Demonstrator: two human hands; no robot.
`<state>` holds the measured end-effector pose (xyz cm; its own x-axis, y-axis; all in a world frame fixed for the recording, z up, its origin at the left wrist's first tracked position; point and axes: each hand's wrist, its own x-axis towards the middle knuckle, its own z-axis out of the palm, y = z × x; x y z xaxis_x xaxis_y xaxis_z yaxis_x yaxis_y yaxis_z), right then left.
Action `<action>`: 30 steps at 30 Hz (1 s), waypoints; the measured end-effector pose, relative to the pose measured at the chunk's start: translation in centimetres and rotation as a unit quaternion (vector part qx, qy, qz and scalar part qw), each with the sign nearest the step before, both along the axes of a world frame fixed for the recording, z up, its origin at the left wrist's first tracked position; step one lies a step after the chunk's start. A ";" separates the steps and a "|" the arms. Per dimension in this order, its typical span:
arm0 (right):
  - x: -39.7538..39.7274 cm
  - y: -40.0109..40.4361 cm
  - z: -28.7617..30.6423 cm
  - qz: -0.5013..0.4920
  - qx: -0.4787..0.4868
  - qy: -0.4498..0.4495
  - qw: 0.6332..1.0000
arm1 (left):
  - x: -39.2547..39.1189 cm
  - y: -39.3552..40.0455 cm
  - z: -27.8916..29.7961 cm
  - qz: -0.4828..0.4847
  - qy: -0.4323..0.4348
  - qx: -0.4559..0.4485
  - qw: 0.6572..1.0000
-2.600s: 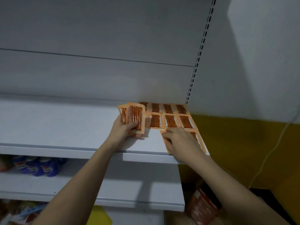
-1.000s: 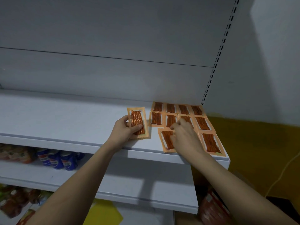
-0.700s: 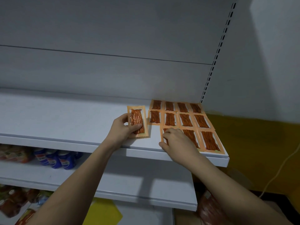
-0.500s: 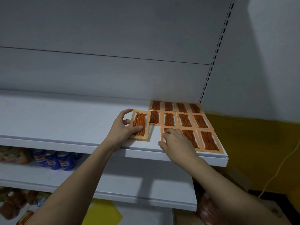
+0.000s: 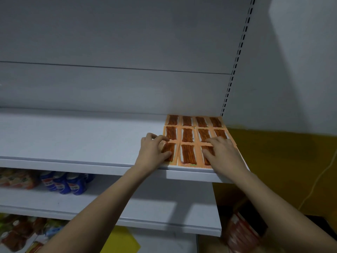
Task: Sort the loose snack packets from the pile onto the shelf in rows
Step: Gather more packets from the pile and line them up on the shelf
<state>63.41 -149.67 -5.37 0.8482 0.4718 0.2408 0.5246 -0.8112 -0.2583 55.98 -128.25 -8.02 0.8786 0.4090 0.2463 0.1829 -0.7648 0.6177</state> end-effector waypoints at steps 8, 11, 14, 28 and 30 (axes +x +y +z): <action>0.4 -2.6 -2.0 -0.032 -0.089 0.053 0.994 | -0.2 -1.0 -0.6 -0.088 0.027 0.162 0.982; 0.4 -2.8 -2.2 -0.025 -0.090 0.045 0.995 | -0.2 -1.1 -0.5 -0.077 0.032 0.172 0.982; 0.3 -2.8 -1.9 -0.023 -0.095 0.040 0.994 | -0.4 -1.6 -0.2 -0.073 0.046 0.172 0.981; -2.6 8.1 3.6 0.258 -0.007 0.094 0.961 | -10.2 1.4 4.5 0.156 0.139 0.156 0.965; -5.0 11.2 4.2 0.297 -0.021 0.099 0.950 | -13.3 3.1 5.1 0.199 0.161 0.149 0.955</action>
